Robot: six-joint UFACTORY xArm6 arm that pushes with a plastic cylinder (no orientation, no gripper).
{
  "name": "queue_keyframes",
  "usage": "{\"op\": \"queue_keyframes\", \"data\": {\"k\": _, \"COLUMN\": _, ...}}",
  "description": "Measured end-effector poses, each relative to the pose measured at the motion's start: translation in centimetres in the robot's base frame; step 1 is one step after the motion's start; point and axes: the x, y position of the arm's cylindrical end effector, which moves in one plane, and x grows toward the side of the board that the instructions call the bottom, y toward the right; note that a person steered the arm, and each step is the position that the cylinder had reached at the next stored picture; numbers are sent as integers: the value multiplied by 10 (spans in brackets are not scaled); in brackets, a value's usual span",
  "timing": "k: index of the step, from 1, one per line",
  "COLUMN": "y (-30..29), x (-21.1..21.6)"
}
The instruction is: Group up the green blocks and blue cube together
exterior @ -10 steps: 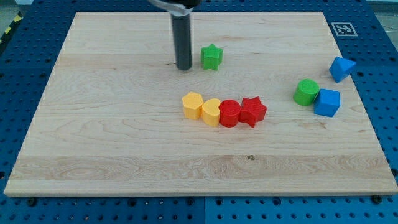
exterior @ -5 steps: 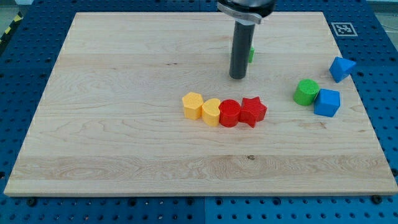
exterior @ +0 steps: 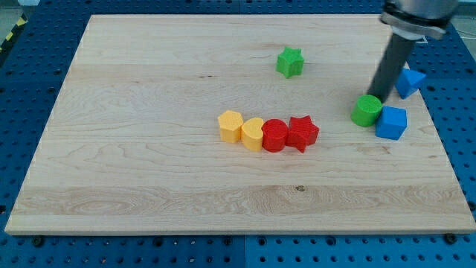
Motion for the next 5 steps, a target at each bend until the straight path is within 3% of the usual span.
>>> {"op": "queue_keyframes", "data": {"k": 2, "y": 46, "x": 59}}
{"op": "queue_keyframes", "data": {"k": 3, "y": 29, "x": 70}}
{"op": "queue_keyframes", "data": {"k": 5, "y": -73, "x": 40}}
